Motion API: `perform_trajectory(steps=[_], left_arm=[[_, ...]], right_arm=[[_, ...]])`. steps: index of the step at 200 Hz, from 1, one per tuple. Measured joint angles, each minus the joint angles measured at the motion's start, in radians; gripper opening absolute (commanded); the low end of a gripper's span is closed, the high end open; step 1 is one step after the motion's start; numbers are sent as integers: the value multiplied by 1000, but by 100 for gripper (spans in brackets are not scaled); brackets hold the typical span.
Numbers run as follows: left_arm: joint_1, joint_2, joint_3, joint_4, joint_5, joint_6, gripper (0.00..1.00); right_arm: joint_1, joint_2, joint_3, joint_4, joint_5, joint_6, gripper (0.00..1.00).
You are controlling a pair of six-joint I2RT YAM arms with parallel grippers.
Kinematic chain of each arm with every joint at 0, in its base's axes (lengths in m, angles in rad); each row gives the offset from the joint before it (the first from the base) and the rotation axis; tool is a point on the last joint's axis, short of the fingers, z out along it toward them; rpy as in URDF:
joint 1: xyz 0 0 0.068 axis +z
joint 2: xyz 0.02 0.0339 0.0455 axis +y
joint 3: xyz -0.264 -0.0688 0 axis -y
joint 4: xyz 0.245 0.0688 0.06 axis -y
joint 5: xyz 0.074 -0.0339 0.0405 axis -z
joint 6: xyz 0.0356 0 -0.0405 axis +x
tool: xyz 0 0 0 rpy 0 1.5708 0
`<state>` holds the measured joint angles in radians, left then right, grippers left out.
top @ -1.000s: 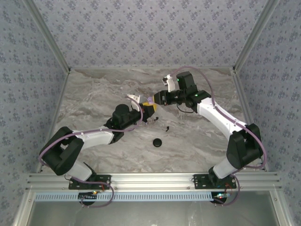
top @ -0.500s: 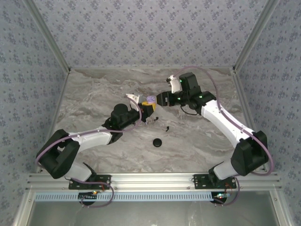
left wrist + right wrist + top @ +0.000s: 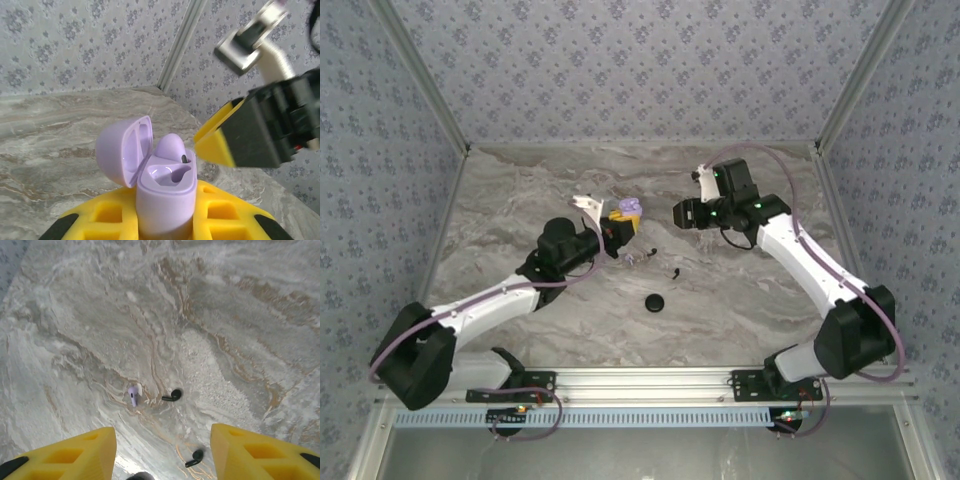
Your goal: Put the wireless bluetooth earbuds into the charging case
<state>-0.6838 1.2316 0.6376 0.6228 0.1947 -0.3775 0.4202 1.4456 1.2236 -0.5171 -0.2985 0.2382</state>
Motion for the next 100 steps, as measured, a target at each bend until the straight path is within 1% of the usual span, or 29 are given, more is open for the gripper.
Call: perform_trajectory(steps=[29, 49, 74, 100], left_arm=[[9, -93, -1, -88, -1, 37, 20], [10, -146, -2, -144, -2, 56, 20], [10, -195, -2, -213, -8, 75, 21], [10, -236, -3, -280, -25, 90, 21]], right_arm=[[24, 110, 0, -3, -32, -14, 49], [57, 184, 10, -6, -42, -21, 44], [107, 276, 51, -11, -53, -27, 40], [151, 354, 100, -11, -54, -30, 38]])
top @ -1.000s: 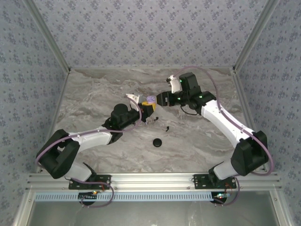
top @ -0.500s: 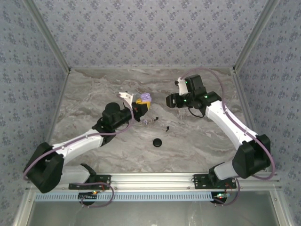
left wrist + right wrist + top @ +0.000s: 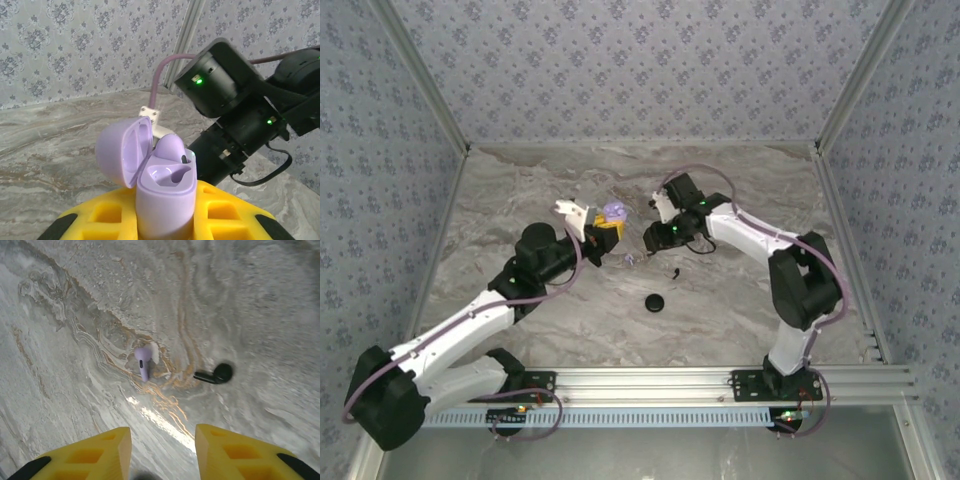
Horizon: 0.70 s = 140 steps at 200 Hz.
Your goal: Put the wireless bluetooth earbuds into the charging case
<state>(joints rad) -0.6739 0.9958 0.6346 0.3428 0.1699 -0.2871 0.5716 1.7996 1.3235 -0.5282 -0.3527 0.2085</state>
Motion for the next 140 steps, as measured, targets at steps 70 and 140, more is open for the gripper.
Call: perform_trajectory(steps=[70, 140], left_arm=[[6, -69, -8, -90, -35, 14, 21], [6, -89, -28, -109, -52, 14, 21]], right_arm=[[63, 154, 82, 13, -3, 0, 34], [109, 264, 179, 5, 30, 0, 34]])
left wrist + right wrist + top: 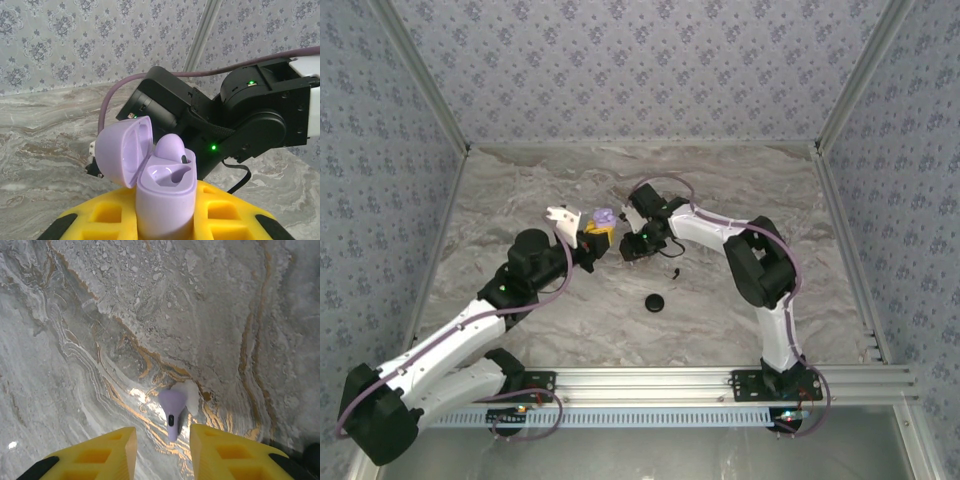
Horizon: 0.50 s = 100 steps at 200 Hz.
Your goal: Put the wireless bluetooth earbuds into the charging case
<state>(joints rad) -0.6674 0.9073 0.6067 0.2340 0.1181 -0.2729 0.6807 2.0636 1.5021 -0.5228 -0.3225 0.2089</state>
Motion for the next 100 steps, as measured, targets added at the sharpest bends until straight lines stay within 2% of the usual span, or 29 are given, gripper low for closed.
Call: perform_trajectory(steps=[100], left_arm=[[0, -4, -8, 0, -3, 0, 21]], right_arm=[[18, 69, 65, -36, 64, 0, 29]])
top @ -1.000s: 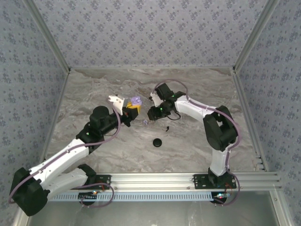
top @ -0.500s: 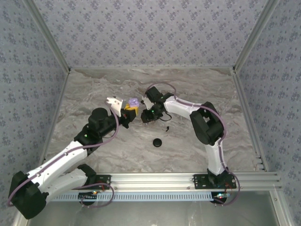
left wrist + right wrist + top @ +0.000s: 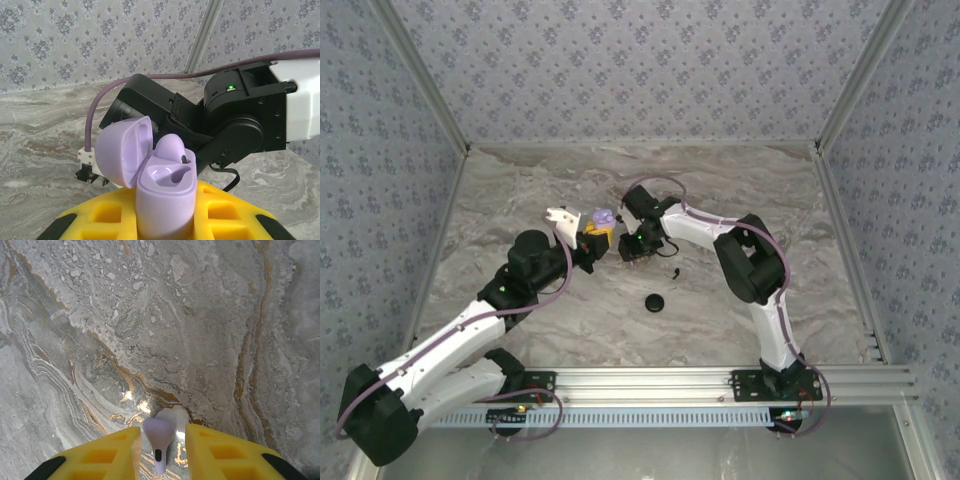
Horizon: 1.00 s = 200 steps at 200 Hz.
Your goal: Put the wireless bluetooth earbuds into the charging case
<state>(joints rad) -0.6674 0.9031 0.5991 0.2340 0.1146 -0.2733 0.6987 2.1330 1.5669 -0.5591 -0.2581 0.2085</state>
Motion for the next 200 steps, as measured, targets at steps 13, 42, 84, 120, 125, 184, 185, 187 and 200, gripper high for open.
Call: perform_trajectory(steps=[13, 42, 84, 120, 125, 184, 185, 187, 200], left_arm=[[0, 0, 0, 0, 0, 0, 21], [0, 0, 0, 0, 0, 0, 21], [0, 0, 0, 0, 0, 0, 21], [0, 0, 0, 0, 0, 0, 21], [0, 1, 0, 0, 0, 0, 21], [0, 3, 0, 1, 0, 0, 21], [0, 3, 0, 2, 0, -1, 21], [0, 3, 0, 2, 0, 0, 21], [0, 6, 0, 2, 0, -1, 21]], right_arm=[[3, 6, 2, -2, 5, 0, 27], [7, 13, 11, -15, 19, 0, 24], [10, 14, 14, -25, 31, 0, 17], [11, 0, 3, -23, 46, 1, 15], [10, -7, -6, -22, 48, 2, 15], [-61, -197, -143, 36, 32, 23, 15], [-63, -199, -145, 37, 32, 23, 15], [-67, -206, -150, 39, 31, 24, 15], [-96, -243, -175, 51, 30, 32, 15]])
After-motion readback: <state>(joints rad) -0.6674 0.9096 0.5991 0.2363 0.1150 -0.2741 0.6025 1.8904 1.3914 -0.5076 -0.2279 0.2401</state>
